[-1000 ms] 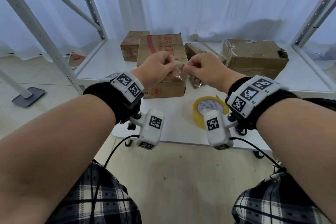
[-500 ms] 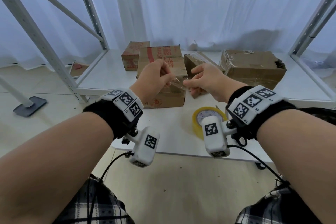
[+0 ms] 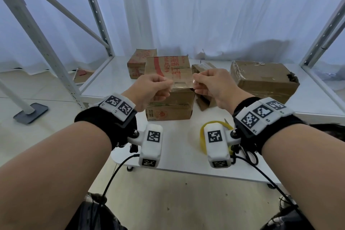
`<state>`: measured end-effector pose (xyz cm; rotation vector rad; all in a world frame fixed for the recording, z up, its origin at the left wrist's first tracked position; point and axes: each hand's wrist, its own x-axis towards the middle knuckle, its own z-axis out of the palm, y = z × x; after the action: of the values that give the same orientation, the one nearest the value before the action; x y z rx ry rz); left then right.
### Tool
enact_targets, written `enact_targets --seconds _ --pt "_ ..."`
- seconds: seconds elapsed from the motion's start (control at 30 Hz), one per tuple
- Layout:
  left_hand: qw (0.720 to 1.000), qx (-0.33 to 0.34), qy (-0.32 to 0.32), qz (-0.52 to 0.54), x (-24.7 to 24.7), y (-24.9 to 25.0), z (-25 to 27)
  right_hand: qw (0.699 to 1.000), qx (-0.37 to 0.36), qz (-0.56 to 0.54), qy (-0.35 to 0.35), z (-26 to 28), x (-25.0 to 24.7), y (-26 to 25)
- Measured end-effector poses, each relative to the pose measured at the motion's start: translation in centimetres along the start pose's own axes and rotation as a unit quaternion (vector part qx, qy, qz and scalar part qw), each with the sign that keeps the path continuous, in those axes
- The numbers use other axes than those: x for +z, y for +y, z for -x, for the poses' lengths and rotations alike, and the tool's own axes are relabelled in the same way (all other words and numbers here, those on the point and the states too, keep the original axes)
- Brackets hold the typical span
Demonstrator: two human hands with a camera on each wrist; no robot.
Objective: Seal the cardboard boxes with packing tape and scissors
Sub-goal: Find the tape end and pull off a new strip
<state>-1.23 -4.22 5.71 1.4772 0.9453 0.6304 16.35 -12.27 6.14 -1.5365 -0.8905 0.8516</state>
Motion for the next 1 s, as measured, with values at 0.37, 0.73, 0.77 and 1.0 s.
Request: enact_targets --seconds 0.37,0.73,0.77,1.0 --pt "0.982 -0.068 -0.022 -0.176 1.6 -1.0 0.2 0.923 -0.245 0.295 -0.037 -3.5 0.1 -0.5" --pt "0.986 0.061 -0.019 -0.154 1.8 0.8 -2.1 0.898 -0.245 0.328 -0.161 -5.2 1.1 -1.5" --pt "0.989 0.044 -0.018 -0.142 1.9 0.5 -2.1 0.900 -0.242 0.325 -0.157 -5.1 1.3 -1.4" --pt "0.987 -0.151 0.052 0.013 2.0 -0.6 -1.6 0.901 -0.234 0.336 -0.145 -5.1 2.0 -0.8"
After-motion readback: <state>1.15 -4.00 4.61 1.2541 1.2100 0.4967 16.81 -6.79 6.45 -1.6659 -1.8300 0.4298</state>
